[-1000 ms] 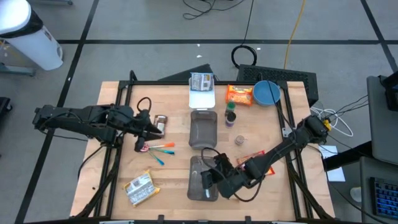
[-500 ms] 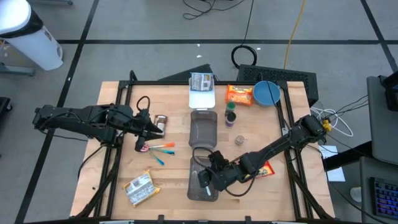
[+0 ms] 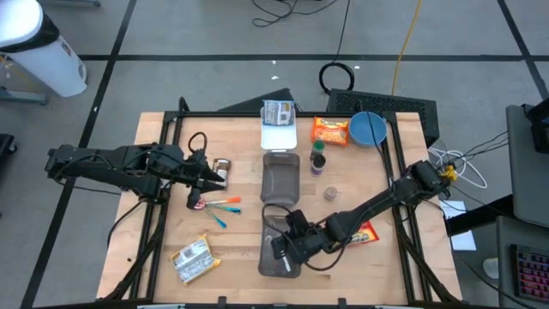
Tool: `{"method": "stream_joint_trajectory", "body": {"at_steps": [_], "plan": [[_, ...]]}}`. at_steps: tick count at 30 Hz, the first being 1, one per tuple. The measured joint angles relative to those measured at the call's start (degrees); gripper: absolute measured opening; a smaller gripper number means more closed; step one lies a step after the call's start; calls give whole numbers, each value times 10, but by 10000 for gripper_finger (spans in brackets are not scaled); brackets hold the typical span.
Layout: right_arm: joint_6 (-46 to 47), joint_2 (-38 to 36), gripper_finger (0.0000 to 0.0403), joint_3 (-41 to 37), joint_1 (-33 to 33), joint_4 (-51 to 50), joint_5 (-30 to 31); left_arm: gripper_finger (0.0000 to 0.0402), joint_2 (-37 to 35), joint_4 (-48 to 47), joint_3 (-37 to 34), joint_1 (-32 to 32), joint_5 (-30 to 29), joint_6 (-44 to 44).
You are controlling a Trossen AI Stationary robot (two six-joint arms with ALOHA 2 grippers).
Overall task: Pick & Place Food Item
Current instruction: Put the blue patterned spoon into the bottom black bin
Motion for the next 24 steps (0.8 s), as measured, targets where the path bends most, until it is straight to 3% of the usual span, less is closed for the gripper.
{"method": "stream_joint_trajectory", "body": {"at_steps": [24], "plan": [[-28, 34, 10, -1, -29, 15, -47, 124, 50, 1, 0, 0, -14, 4]]}}
